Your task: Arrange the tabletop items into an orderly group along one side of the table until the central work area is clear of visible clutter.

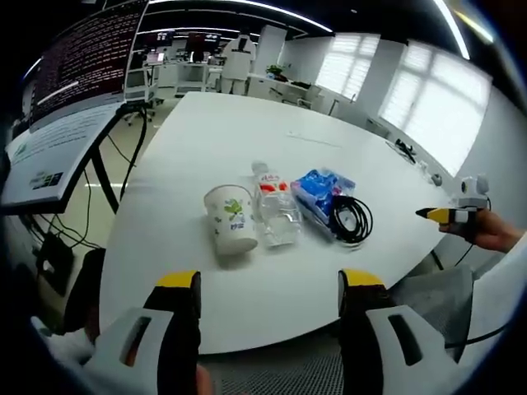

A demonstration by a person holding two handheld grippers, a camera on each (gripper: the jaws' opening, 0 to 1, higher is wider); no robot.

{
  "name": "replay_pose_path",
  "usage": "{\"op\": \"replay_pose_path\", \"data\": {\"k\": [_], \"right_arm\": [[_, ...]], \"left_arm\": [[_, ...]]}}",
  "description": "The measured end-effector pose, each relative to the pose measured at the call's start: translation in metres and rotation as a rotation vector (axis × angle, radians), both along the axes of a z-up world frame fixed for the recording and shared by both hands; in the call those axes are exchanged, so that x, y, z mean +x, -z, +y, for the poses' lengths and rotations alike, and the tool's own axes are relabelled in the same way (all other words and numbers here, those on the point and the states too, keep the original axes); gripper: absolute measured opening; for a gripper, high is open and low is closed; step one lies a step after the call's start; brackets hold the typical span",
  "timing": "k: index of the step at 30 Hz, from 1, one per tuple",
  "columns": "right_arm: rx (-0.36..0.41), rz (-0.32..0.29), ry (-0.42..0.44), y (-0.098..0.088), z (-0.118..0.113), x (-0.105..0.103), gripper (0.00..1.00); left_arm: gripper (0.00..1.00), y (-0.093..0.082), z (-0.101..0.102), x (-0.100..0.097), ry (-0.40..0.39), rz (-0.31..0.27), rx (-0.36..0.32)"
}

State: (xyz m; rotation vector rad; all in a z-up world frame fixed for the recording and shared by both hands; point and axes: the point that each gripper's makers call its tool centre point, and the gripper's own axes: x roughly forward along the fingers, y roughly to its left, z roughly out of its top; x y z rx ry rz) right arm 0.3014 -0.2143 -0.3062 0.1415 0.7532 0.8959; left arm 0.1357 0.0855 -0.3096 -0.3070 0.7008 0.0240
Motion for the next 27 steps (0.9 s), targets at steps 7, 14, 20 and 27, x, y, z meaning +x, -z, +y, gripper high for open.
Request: {"op": "replay_pose_path", "data": {"k": [7, 14, 20, 27], "right_arm": [[0.000, 0.004, -0.003, 0.000, 0.001, -0.002, 0.67], [-0.002, 0.007, -0.005, 0.001, 0.001, -0.003, 0.67], [-0.005, 0.012, -0.005, 0.001, 0.001, -0.004, 0.66], [0.000, 0.012, 0.008, -0.001, -0.001, -0.004, 0.65]], "left_arm": [[0.67, -0.003, -0.002, 0.002, -0.003, -0.011, -0.006], [0.67, -0.004, -0.001, 0.004, -0.006, -0.014, -0.009], [0.65, 0.001, 0.004, 0.003, -0.021, -0.012, -0.017], [0.64, 0.006, 0.002, 0.003, -0.015, 0.004, -0.011]]}}
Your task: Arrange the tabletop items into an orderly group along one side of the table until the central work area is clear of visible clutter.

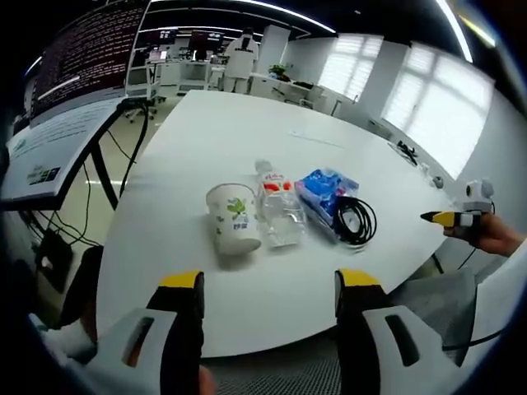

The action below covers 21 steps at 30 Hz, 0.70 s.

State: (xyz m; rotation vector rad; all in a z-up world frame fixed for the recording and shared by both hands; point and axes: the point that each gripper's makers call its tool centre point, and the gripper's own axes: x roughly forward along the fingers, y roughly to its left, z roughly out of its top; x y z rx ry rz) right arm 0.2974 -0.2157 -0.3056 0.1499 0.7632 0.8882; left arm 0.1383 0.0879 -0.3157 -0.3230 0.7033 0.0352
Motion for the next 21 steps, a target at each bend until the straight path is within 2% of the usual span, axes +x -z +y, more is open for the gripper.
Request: {"op": "replay_pose_path", "data": {"k": [5, 9, 21], "right_arm": [[-0.002, 0.004, 0.006, 0.000, -0.002, -0.002, 0.64], [-0.001, 0.008, 0.008, 0.000, -0.002, -0.002, 0.64], [0.006, 0.014, 0.026, 0.001, -0.007, -0.001, 0.63]], "left_arm": [[0.63, 0.008, 0.003, 0.002, -0.007, 0.009, -0.016], [0.63, 0.007, 0.004, 0.003, -0.004, 0.019, -0.011], [0.61, 0.017, 0.014, 0.018, -0.036, 0.022, -0.036]]}}
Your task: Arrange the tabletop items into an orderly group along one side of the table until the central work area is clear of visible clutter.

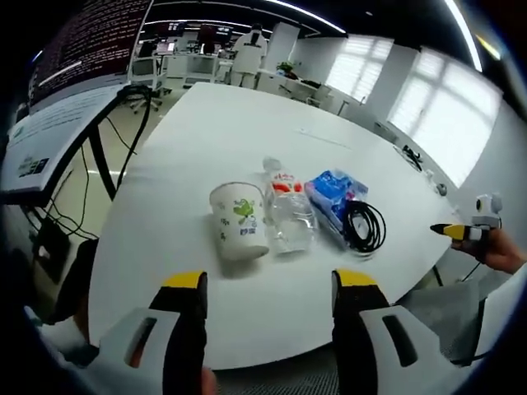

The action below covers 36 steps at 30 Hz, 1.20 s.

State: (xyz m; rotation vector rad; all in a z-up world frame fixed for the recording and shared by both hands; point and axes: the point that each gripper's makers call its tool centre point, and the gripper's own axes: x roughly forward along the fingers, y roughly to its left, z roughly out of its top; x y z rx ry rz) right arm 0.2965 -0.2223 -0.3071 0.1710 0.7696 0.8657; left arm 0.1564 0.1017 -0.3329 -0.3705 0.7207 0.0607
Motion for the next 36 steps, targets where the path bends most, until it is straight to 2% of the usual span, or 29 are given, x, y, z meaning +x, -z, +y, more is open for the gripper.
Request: {"op": "replay_pose_path", "data": {"k": [5, 9, 14, 18, 24, 27, 30, 36], "right_arm": [[0.002, 0.004, 0.003, 0.000, 0.000, -0.003, 0.63], [0.006, 0.008, 0.006, 0.001, 0.001, -0.003, 0.62], [0.010, 0.012, 0.012, 0.002, 0.001, -0.002, 0.62], [0.009, 0.018, 0.011, 0.003, 0.001, -0.002, 0.61], [0.004, 0.023, 0.006, 0.004, 0.000, -0.005, 0.61], [0.004, 0.024, 0.009, 0.004, -0.001, -0.005, 0.61], [0.001, 0.027, 0.009, 0.005, -0.003, -0.005, 0.61], [-0.005, 0.033, 0.007, 0.008, -0.005, -0.007, 0.61]], "left_arm": [[0.59, 0.003, 0.005, 0.003, -0.053, -0.001, -0.018], [0.57, 0.007, 0.010, 0.007, -0.140, -0.001, -0.070], [0.55, 0.018, 0.018, 0.017, -0.181, -0.001, -0.072], [0.54, 0.024, 0.021, 0.027, -0.227, -0.020, -0.106], [0.54, 0.026, 0.015, 0.034, -0.257, -0.020, -0.116], [0.53, 0.031, 0.023, 0.035, -0.267, -0.015, -0.118], [0.53, 0.032, 0.023, 0.034, -0.280, -0.012, -0.122], [0.53, 0.046, 0.029, 0.046, -0.288, -0.005, -0.138]]}}
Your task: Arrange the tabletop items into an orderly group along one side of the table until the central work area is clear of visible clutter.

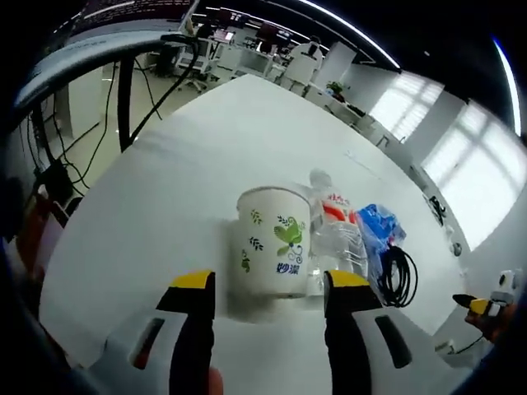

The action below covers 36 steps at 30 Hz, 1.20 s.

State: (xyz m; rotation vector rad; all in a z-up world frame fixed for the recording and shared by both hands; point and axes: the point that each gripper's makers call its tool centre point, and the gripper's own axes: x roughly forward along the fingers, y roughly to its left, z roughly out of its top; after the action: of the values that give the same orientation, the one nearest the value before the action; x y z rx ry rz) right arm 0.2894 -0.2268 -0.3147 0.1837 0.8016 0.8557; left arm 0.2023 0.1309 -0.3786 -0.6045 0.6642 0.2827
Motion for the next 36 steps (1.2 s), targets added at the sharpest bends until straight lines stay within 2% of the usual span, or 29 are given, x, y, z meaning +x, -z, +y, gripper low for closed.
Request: {"op": "replay_pose_path", "data": {"k": [5, 11, 14, 15, 16, 21, 28, 30, 31, 33, 36], "right_arm": [[-0.001, 0.002, -0.003, 0.000, 0.000, -0.003, 0.61], [-0.004, 0.003, 0.001, -0.001, -0.003, -0.005, 0.60], [-0.006, 0.005, 0.005, -0.001, -0.005, -0.005, 0.60], [-0.006, 0.005, 0.006, 0.000, -0.005, -0.005, 0.60], [-0.006, 0.007, 0.006, 0.001, -0.006, -0.005, 0.60], [-0.004, 0.013, 0.009, 0.001, -0.006, -0.007, 0.60], [-0.003, 0.018, -0.003, 0.003, -0.001, -0.008, 0.59], [-0.004, 0.019, -0.008, 0.004, 0.000, -0.007, 0.59], [-0.003, 0.020, -0.010, 0.005, 0.001, -0.007, 0.59], [-0.001, 0.021, -0.016, 0.005, 0.002, -0.008, 0.59], [-0.002, 0.021, -0.025, 0.005, 0.005, -0.009, 0.59]], "left_arm": [[0.55, 0.008, 0.003, 0.015, 0.031, -0.013, 0.011], [0.54, 0.014, 0.001, 0.022, 0.072, 0.011, 0.045], [0.47, 0.019, 0.003, 0.019, 0.075, 0.043, 0.066], [0.38, 0.018, 0.004, 0.018, 0.071, 0.044, 0.073], [0.37, 0.014, 0.008, 0.018, 0.035, 0.028, 0.079], [0.37, 0.004, 0.002, 0.016, 0.070, 0.014, 0.094], [0.37, -0.009, 0.006, 0.007, 0.057, -0.022, 0.100], [0.37, -0.019, 0.001, 0.001, 0.056, -0.041, 0.104], [0.37, -0.015, 0.004, 0.005, 0.057, -0.045, 0.105], [0.37, -0.017, 0.013, 0.003, 0.058, -0.059, 0.111], [0.37, -0.022, 0.013, 0.000, 0.067, -0.074, 0.109]]}}
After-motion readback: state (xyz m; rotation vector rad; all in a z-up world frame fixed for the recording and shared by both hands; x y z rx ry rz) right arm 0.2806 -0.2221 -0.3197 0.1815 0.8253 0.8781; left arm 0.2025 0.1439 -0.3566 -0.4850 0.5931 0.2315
